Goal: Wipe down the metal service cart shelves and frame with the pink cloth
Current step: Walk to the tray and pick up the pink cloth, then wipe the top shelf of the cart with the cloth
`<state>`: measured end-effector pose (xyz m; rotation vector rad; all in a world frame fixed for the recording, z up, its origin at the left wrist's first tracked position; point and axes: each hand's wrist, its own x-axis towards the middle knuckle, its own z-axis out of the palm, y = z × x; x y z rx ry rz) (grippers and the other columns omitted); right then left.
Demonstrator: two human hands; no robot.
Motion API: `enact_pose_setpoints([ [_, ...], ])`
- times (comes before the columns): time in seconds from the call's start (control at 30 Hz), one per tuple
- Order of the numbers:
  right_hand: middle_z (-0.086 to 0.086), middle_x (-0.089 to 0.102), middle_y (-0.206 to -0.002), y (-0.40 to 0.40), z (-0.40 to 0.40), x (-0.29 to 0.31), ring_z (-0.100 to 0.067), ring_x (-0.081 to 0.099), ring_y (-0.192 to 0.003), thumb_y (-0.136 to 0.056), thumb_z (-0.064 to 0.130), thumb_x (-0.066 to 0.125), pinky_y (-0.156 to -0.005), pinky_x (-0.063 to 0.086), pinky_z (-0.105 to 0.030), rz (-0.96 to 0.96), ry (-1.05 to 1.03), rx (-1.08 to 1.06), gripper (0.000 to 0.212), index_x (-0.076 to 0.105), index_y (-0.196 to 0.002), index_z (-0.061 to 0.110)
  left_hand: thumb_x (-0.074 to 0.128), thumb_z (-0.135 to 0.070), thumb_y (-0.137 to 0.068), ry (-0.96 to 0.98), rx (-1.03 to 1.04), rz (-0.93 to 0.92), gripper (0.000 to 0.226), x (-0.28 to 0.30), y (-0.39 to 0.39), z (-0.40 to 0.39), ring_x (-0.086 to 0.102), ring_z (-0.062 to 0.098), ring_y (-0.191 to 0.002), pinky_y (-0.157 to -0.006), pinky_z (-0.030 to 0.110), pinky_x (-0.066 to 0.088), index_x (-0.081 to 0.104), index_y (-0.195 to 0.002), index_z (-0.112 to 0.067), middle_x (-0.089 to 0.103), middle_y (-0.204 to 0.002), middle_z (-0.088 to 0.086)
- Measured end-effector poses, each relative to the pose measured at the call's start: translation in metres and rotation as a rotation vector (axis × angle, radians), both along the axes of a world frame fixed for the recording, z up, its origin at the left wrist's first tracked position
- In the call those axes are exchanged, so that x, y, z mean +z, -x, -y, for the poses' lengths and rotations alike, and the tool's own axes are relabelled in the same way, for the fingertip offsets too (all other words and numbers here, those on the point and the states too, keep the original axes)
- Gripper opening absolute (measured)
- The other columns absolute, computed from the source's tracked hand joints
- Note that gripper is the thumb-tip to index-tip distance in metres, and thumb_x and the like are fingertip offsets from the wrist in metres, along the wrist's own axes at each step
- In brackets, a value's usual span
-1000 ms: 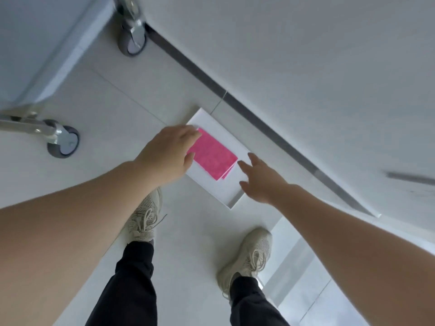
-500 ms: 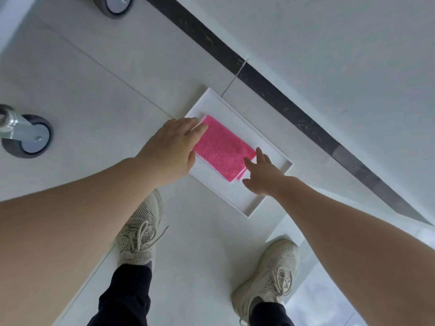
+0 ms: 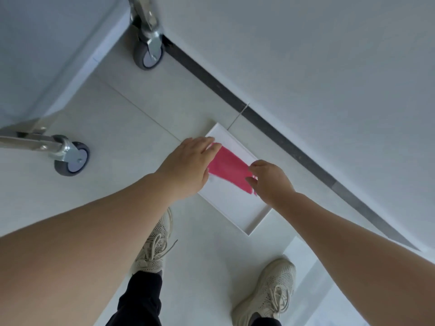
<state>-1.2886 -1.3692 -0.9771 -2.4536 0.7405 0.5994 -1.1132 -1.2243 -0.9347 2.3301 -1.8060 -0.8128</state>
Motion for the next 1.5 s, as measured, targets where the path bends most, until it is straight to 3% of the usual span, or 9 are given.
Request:
enact_pose_setpoints([
  [0.1, -0.002, 0.06, -0.085, -0.017, 0.01, 0.057, -0.025, 0.059, -0.072, -0.087, 0.013, 0.058, -0.062, 0.041, -0.027, 0.129, 0.015, -0.027, 0.009, 0.065, -0.092, 0.014, 0.044, -0.021, -0.092, 0.018, -0.006, 0.014, 0.058, 0.044, -0.009, 0.008, 0.02, 0.024, -0.138, -0.114, 0.034, 0.012, 0.019, -0.144, -0.013, 0.023, -0.151, 0.009],
  [0.27, 0.003, 0.052, -0.065, -0.042, 0.035, 0.185, -0.02, 0.048, -0.051, -0.076, -0.011, 0.057, -0.052, 0.036, -0.023, 0.352, 0.073, -0.04, 0.034, 0.064, -0.088, 0.02, 0.046, -0.021, -0.091, 0.067, 0.01, 0.014, 0.056, 0.143, -0.03, 0.03, 0.029, 0.026, -0.133, -0.112, 0.035, 0.021, 0.024, -0.142, -0.013, 0.028, -0.149, 0.008],
  [0.43, -0.007, 0.064, -0.069, -0.075, 0.055, 0.345, -0.031, 0.059, -0.059, -0.07, -0.009, 0.065, -0.047, 0.048, -0.033, 0.384, 0.248, -0.005, 0.015, 0.066, -0.071, 0.006, 0.05, -0.018, -0.088, 0.213, 0.029, -0.036, 0.041, 0.28, -0.06, 0.053, 0.05, 0.024, -0.111, -0.094, 0.034, 0.043, 0.041, -0.128, -0.017, 0.049, -0.128, 0.0],
  [0.73, -0.003, 0.066, -0.076, -0.139, 0.023, 0.64, -0.025, 0.061, -0.066, -0.061, -0.02, 0.063, -0.051, 0.049, -0.03, 0.677, 0.379, 0.076, 0.034, 0.07, -0.08, 0.008, 0.045, -0.025, -0.092, 0.318, 0.042, 0.039, 0.041, 0.517, -0.129, 0.052, 0.054, 0.015, -0.106, -0.085, 0.03, 0.046, 0.035, -0.132, -0.022, 0.051, -0.126, -0.005],
  [0.9, -0.006, 0.064, -0.077, -0.155, -0.001, 0.758, -0.025, 0.06, -0.068, -0.06, -0.022, 0.063, -0.053, 0.05, -0.031, 0.736, 0.439, 0.143, 0.03, 0.067, -0.076, 0.003, 0.041, -0.02, -0.09, 0.31, 0.061, 0.022, 0.011, 0.623, -0.149, 0.031, 0.054, 0.014, -0.07, -0.059, 0.023, 0.037, 0.05, -0.097, -0.024, 0.048, -0.074, -0.01],
  [1.03, -0.01, 0.067, -0.083, -0.154, -0.017, 0.827, -0.028, 0.065, -0.073, -0.058, -0.019, 0.067, -0.059, 0.054, -0.032, 0.78, 0.516, 0.171, 0.027, 0.068, -0.077, 0.001, 0.043, -0.021, -0.092, 0.367, 0.094, 0.022, 0.01, 0.689, -0.159, 0.008, 0.047, 0.012, -0.064, -0.054, 0.025, 0.03, 0.052, -0.087, -0.019, 0.045, -0.067, -0.009],
  [1.27, -0.009, 0.07, -0.095, -0.123, -0.052, 0.884, -0.028, 0.066, -0.083, -0.068, -0.021, 0.059, -0.069, 0.056, -0.033, 0.803, 0.634, 0.21, 0.026, 0.068, -0.078, 0.001, 0.057, -0.019, -0.087, 0.496, 0.176, 0.004, 0.004, 0.778, -0.158, -0.048, 0.056, 0.017, -0.072, -0.067, 0.032, 0.045, 0.058, -0.087, -0.016, 0.059, -0.078, -0.002],
  [1.43, -0.008, 0.063, -0.089, -0.096, -0.082, 0.896, -0.027, 0.058, -0.081, -0.07, -0.016, 0.05, -0.069, 0.05, -0.037, 0.698, 0.633, 0.238, 0.024, 0.063, -0.08, 0.001, 0.065, -0.019, -0.083, 0.54, 0.221, -0.039, 0.007, 0.812, -0.135, -0.1, 0.052, -0.001, -0.065, -0.057, 0.01, 0.038, 0.059, -0.082, -0.023, 0.053, -0.072, -0.013],
  [1.5, -0.008, 0.062, -0.087, -0.088, -0.097, 0.903, -0.028, 0.059, -0.079, -0.07, -0.018, 0.049, -0.067, 0.05, -0.036, 0.705, 0.624, 0.251, 0.026, 0.063, -0.08, 0.001, 0.066, -0.02, -0.083, 0.544, 0.23, -0.039, 0.008, 0.822, -0.125, -0.122, 0.05, -0.003, -0.061, -0.056, 0.01, 0.037, 0.059, -0.081, -0.022, 0.052, -0.07, -0.013],
])
